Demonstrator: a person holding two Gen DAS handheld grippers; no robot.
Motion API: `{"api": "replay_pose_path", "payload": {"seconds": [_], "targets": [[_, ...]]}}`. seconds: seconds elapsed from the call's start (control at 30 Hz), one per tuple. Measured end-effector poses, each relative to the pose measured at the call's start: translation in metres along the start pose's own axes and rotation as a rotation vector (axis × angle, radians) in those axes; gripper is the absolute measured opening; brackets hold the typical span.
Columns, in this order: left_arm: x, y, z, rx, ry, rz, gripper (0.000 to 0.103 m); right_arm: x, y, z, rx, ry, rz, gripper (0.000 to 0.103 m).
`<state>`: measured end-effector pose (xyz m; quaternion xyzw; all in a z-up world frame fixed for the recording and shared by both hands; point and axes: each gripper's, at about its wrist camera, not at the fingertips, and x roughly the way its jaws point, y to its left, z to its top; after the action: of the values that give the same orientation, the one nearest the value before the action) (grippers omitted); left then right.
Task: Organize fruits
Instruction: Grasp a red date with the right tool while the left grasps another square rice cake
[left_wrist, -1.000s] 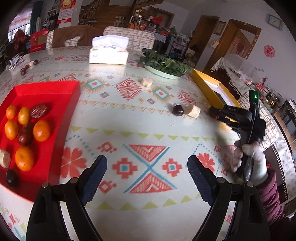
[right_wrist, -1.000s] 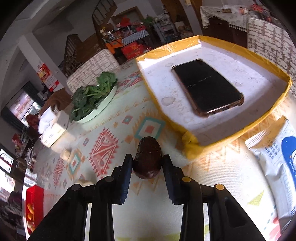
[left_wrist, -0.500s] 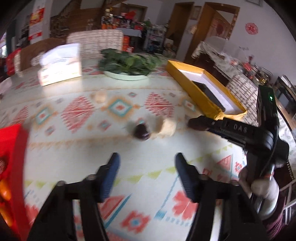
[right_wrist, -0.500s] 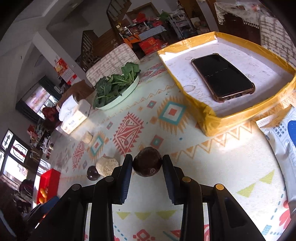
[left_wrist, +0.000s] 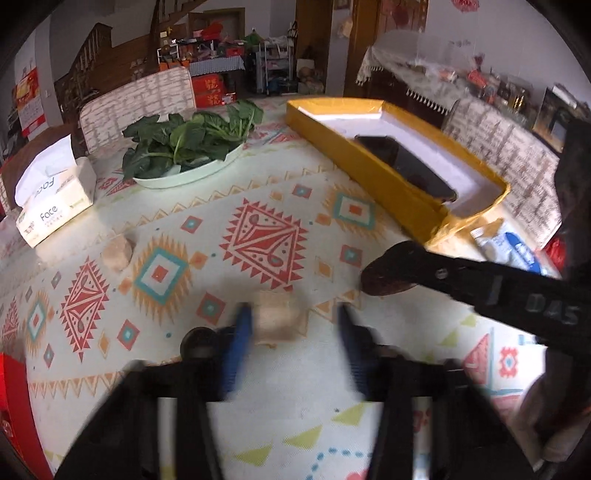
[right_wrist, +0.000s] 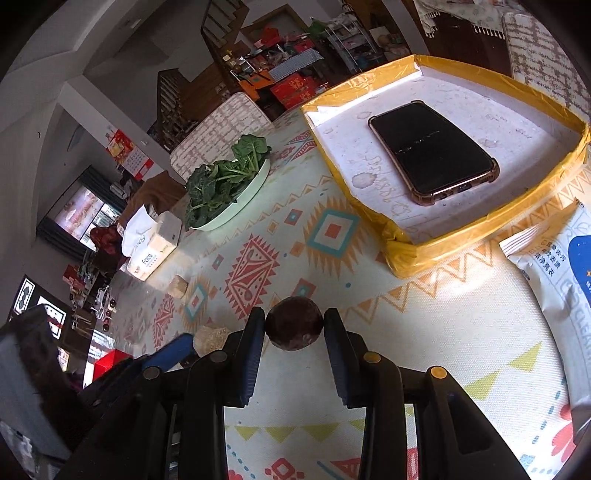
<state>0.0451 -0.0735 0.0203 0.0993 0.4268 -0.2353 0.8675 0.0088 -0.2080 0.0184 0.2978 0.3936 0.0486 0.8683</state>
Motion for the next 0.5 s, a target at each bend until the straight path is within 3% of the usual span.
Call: {"api": "replay_pose_path", "payload": {"seconds": [0.2, 0.5], "targets": [[-0.008, 0.001, -0.004, -0.009, -0.021, 0.028, 0.022, 0.001, 0.004, 0.0, -0.014, -0.002, -0.007, 0.036], [-0.055, 0.009, -0.018, -0.054, -0.084, 0.082, 0.022, 0.003, 0.01, -0.002, -0.053, -0.01, -0.02, 0.036]]}}
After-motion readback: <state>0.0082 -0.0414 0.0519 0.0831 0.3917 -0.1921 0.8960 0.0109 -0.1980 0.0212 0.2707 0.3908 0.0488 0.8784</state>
